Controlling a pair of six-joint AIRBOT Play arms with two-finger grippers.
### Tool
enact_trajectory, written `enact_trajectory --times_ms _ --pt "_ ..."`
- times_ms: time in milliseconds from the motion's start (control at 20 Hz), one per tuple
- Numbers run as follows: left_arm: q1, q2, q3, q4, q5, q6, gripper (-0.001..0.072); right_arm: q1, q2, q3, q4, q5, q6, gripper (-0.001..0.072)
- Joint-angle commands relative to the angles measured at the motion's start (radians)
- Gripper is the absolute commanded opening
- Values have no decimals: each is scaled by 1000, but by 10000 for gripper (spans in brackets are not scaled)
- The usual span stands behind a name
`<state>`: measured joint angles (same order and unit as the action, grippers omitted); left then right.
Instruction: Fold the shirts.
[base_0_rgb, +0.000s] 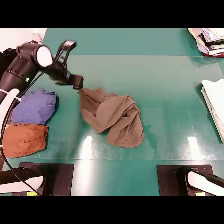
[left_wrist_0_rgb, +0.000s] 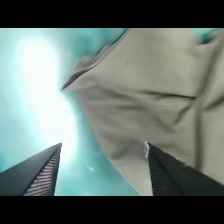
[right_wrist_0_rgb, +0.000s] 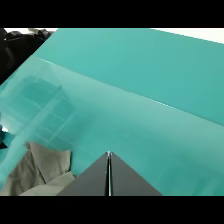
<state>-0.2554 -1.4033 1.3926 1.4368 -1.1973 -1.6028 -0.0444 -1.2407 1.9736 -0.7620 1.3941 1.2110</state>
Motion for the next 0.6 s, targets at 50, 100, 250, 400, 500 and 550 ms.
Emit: enact_trajectory --times_ms 50,100,250,400,500,550 --pt "103 -53 -226 -169 173 46 617 0 -15 0 0 38 0 15" --pt "101 -84 -235 -190 195 51 616 0 -26 0 0 60 1 15" --pt "101 -156 -234 -305 260 94 616 0 -63 0 0 135 39 15" --pt "101 -176 -232 -405 327 148 373 0 -103 0 -68 199 77 15" --pt "103 -175 -204 -404 328 149 84 3 -124 -12 -189 265 110 15" --pt "103 -175 -182 -397 316 157 29 3 -119 -60 -229 284 112 15"
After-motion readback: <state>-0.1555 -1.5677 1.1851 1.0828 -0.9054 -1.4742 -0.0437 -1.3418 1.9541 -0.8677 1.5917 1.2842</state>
